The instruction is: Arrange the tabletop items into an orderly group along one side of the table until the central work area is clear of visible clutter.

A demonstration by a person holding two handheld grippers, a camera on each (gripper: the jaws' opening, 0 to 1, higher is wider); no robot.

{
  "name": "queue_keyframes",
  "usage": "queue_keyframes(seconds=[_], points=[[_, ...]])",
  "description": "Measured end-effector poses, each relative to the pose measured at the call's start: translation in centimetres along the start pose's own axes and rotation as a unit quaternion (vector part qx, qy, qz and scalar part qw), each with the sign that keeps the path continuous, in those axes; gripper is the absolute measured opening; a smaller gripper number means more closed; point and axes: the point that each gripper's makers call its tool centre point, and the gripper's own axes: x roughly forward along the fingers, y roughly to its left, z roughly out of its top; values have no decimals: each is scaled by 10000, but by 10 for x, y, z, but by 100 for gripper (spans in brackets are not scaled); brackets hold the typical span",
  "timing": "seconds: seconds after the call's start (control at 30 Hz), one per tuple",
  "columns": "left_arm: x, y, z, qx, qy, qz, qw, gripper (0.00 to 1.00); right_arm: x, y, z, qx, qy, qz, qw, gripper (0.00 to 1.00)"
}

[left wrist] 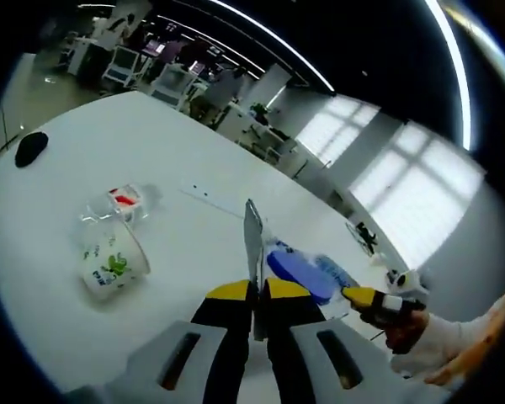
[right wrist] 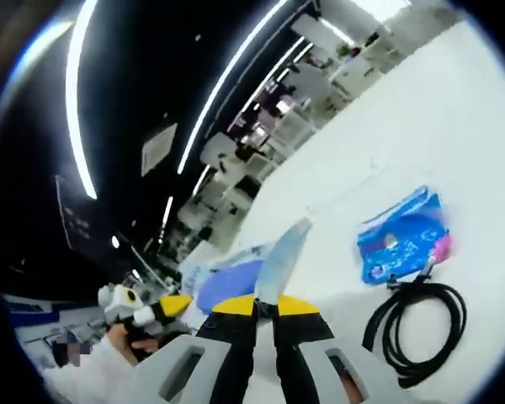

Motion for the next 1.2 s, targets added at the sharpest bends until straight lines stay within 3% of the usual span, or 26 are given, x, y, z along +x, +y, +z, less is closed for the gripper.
queue_keyframes(seconds=[0.13,0.3,0.4,0.5,0.77,0.87,1.0,1.1,1.2], points=[[14,14,7,536,257,231,9980,1,16,-4,3,-361,129,-168,9991,3],[31,31,13,503,358,282,9977,2,29,-16,2,-910,343,-491,9940,3],[42,39,11,511,473,355,9969,2,39,-24,5,-1000,467,-633,9919,3],[49,40,11,521,502,316,9969,2,47,-38,3,-1378,723,-926,9835,3],[72,69,12,562,589,557,9951,2,64,-40,3,-1536,865,-1053,9787,3],[81,80,8,470,645,649,9947,2,75,-50,0,-1670,1028,-1124,9741,3],[94,90,-5,321,857,726,9932,2,78,-62,-4,-2118,1178,-1339,9609,4],[101,94,-9,510,967,817,9906,2,82,-68,-13,-2072,1385,-1399,9583,4],[103,97,-8,454,903,872,9910,2,82,-69,-15,-2046,1416,-1433,9579,5]])
